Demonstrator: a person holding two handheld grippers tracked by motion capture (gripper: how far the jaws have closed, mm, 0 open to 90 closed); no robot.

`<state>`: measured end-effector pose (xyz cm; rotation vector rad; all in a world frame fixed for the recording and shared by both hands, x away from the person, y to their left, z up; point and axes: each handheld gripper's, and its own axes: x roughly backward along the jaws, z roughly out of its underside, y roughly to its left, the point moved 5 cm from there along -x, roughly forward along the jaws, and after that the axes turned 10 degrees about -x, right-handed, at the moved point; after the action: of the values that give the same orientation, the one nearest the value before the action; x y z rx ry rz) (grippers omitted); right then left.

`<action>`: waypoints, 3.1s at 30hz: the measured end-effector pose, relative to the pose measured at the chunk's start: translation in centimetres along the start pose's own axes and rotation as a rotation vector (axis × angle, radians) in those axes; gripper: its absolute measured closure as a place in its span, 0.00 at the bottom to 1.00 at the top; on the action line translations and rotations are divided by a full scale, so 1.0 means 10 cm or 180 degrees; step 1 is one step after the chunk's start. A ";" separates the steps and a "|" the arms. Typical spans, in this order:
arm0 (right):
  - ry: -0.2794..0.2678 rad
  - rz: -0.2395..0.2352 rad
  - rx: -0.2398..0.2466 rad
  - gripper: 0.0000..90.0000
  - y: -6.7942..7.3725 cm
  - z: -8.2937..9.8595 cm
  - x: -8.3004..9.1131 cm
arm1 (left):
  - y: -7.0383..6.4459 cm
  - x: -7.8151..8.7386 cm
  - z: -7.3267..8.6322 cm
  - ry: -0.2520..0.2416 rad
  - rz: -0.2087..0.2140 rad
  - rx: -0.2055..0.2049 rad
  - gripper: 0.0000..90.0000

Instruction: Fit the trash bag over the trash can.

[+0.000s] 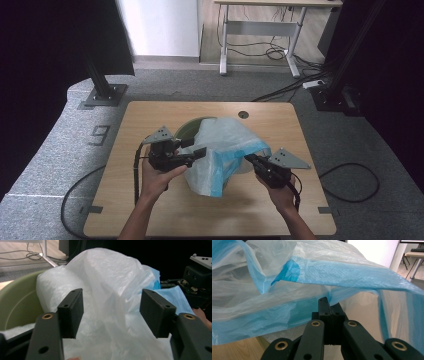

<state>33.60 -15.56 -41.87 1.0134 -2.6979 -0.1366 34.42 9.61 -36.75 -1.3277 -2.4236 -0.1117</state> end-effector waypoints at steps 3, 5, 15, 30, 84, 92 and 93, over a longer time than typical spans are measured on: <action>0.0006 -0.0004 0.0034 0.98 0.01 -0.01 0.00 | -0.01 -0.04 -0.08 0.0004 0.0002 -0.0052 0.37; 0.0008 -0.0014 0.0038 0.98 0.01 -0.02 0.00 | -0.02 -0.07 -0.14 0.0021 0.0006 -0.0084 0.37; 0.0029 -0.0039 0.0050 0.98 0.03 -0.03 -0.01 | 0.00 -0.27 -0.16 0.0259 -0.0016 -0.0151 0.46; 0.0003 -0.0048 0.0033 0.98 0.02 -0.02 0.00 | 0.02 -0.44 -0.10 0.0408 -0.0025 -0.0142 0.96; 0.0246 -0.0168 -0.0362 0.99 -0.19 0.69 0.23 | 0.44 0.54 0.79 -0.0289 -0.0353 0.0155 1.00; 0.0163 -0.0023 -0.0398 0.99 -0.35 0.62 0.23 | 0.59 0.54 0.86 -0.0313 -0.0431 0.0282 1.00; 0.0150 0.0000 -0.0394 0.99 -0.37 0.59 0.23 | 0.61 0.53 0.85 -0.0306 -0.0443 0.0270 1.00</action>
<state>32.72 -19.88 -47.76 0.9679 -2.6111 -0.2726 34.44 19.29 -43.38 -1.1523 -2.5700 0.0189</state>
